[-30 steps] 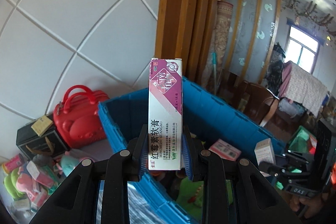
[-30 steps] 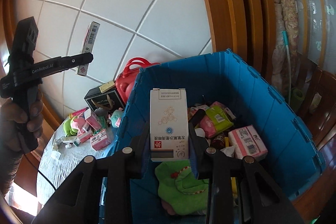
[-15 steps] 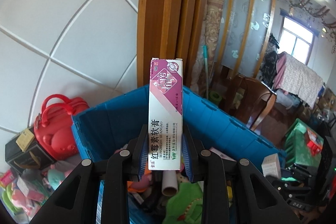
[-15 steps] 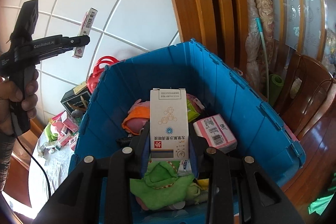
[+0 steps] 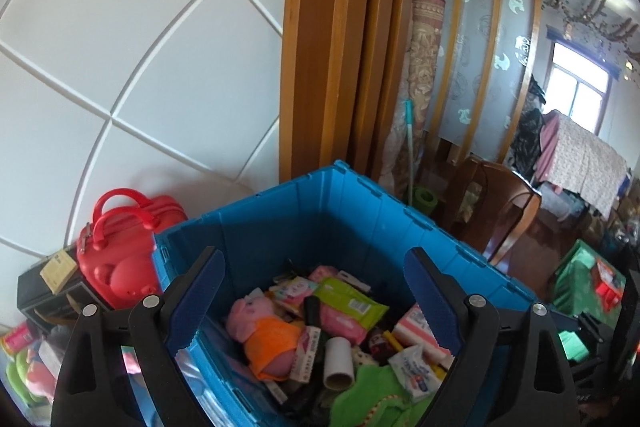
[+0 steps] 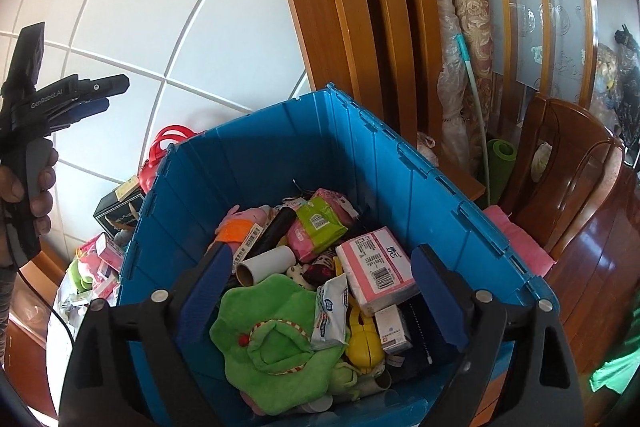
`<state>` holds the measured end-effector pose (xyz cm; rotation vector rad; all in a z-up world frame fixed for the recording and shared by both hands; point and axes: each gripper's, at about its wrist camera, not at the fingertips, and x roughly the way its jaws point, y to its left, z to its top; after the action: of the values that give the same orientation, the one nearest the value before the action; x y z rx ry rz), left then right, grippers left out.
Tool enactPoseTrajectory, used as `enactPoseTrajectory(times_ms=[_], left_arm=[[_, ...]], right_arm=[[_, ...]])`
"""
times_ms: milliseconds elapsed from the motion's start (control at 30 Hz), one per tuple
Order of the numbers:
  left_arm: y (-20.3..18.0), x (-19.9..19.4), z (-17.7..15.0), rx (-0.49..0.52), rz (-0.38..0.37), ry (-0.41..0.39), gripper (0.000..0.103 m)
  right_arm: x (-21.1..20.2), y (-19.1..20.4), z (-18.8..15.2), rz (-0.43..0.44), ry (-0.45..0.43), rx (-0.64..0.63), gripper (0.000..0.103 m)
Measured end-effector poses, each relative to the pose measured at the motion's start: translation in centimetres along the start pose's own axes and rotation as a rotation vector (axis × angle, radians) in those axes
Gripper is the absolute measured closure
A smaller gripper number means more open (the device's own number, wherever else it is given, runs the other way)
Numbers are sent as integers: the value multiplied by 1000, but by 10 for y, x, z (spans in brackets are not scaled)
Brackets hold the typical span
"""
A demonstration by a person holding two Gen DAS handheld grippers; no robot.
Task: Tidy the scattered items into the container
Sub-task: 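Move both tools back toward the white bottle and floss-pick box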
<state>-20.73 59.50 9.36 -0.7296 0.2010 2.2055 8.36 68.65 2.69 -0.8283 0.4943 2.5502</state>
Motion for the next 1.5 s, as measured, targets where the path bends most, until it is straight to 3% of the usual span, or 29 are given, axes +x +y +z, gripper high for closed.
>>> enactPoseTrajectory(times_ms=[100,167,333,600,833,1067,1500], left_arm=[[7,-8,-5,-13,5,-5,11],[10,-16,-11,-16,19,-9,11],[33,-39,-34,-65,51,-13,11],[98,-93,-90,-160,164,-7,11],[177,-154,-150,-273,288,6,11],[264,-213,-220,-364,367,24,11],[468,-311,-383,-506,499,137,11]], right_arm=[[0,9,1,21,2,-15,9],[0,17,1,40,-5,-31,0],[2,47,2,112,-15,-79,0],[17,123,1,238,6,-209,0],[23,212,-9,345,25,-323,0],[23,307,-36,390,48,-395,0],[60,509,-127,432,187,-477,0]])
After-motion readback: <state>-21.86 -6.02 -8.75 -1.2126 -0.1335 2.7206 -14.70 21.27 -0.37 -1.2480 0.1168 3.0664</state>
